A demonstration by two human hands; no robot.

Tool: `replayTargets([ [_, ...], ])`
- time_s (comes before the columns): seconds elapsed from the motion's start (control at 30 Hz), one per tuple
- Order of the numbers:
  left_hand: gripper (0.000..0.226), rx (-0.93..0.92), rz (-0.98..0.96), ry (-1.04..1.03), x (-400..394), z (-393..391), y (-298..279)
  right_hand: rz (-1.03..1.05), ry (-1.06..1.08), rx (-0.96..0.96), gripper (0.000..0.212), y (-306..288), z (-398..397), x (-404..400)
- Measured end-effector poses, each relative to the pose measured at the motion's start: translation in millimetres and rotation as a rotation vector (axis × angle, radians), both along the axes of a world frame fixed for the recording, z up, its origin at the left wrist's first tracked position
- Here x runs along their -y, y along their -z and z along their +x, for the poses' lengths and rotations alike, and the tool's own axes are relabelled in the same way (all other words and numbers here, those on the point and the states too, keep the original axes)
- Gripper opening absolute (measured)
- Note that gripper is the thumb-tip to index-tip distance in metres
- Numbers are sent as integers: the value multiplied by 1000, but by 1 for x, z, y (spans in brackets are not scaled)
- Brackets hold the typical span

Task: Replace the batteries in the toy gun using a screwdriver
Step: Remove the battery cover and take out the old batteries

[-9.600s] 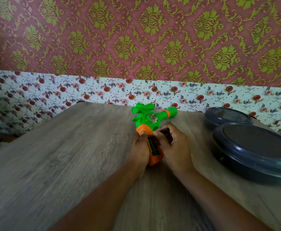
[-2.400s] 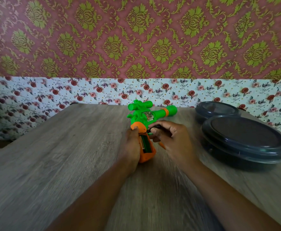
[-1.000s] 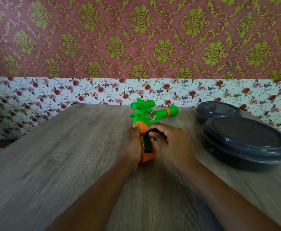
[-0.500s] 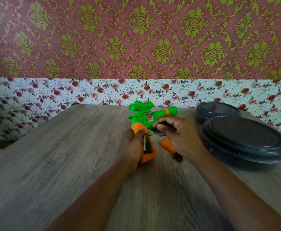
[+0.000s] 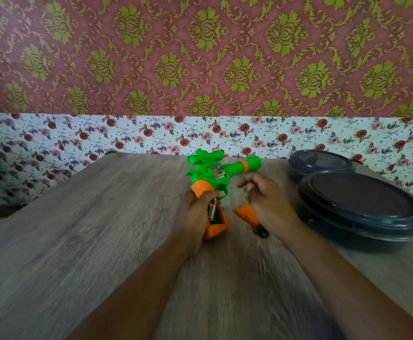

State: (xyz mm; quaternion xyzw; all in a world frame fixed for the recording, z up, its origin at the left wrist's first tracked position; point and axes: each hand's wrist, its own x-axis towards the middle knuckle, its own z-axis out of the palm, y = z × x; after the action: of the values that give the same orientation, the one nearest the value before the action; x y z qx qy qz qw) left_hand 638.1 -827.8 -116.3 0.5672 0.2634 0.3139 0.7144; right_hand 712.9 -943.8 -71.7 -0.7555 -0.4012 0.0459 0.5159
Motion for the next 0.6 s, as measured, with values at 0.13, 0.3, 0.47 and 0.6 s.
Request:
replayTargets([
  [0.13, 13, -1, 61, -15, 2, 1, 2, -173, -126, 81, 14, 13, -16, -13],
  [0.3, 37, -13, 84, -29, -1, 4, 5, -45, -54, -52, 6, 11, -25, -13],
  [0.47, 5, -55, 50, -55, -2, 4, 2, -112, 113, -97, 8, -23, 6, 19],
  [0.6, 14, -94, 85, -58, -3, 3, 0, -475, 229, -38, 17, -24, 33, 40],
])
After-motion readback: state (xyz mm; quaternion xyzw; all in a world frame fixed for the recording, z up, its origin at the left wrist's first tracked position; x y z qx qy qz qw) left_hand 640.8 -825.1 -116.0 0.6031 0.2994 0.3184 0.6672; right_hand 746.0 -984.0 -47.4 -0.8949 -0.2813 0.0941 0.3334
